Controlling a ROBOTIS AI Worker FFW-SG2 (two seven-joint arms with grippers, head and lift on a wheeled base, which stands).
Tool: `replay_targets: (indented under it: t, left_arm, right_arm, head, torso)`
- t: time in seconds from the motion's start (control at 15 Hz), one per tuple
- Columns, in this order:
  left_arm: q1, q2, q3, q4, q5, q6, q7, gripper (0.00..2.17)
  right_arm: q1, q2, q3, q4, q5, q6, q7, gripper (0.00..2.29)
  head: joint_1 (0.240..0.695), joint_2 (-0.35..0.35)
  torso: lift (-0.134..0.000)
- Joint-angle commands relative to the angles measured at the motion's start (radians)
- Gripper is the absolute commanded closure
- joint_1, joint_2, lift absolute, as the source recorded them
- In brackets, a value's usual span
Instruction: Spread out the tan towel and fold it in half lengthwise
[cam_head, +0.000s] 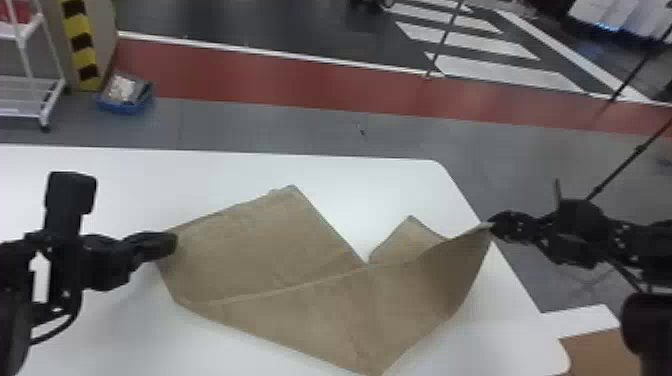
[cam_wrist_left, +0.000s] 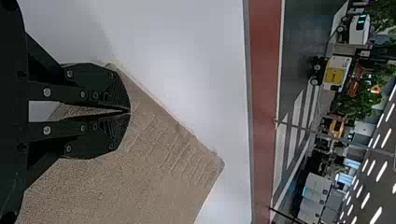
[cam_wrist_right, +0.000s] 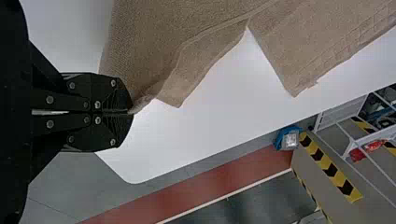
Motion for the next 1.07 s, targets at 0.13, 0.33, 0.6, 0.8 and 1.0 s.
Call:
replay_targets:
  t: [0.13, 0.33, 0.6, 0.8, 1.0]
  left_arm:
    - [0.038, 0.004, 0.005, -0.054, -0.003, -0.001, 0.006, 1.8]
    - [0.038, -0.002, -0.011, -0.058, -0.003, -0.008, 0.011, 0.49]
    - [-0.018, -0.004, -0.026, 0.02, -0.008, -0.026, 0.08, 0.19]
    - [-0.034, -0.002, -0.023, 0.07, -0.009, -0.057, 0.09, 0.19]
    - [-0.03, 0.004, -0.024, 0.077, -0.008, -0.057, 0.072, 0.21]
  right_arm:
    - [0.0, 0.0, -0.002, 0.002, -0.001, 0.0, 0.008, 2.17]
    - [-0.001, 0.003, 0.0, 0.002, -0.001, 0.0, 0.008, 2.16]
    - [-0.001, 0.003, 0.009, 0.008, 0.0, 0.0, 0.008, 2.16]
    - [-0.001, 0.0, 0.011, 0.015, 0.0, 0.0, 0.008, 2.16]
    - [-0.003, -0.003, 0.009, 0.021, 0.0, 0.0, 0.008, 2.16]
  head:
    - [0.695, -0.35]
    - [0.695, -0.35]
    - [0.695, -0.35]
    - [0.695, -0.35]
    - [0.695, -0.35]
  torso:
    - [-0.118]
    - [-0.118]
    - [-0.118]
    - [-0.118]
    - [-0.118]
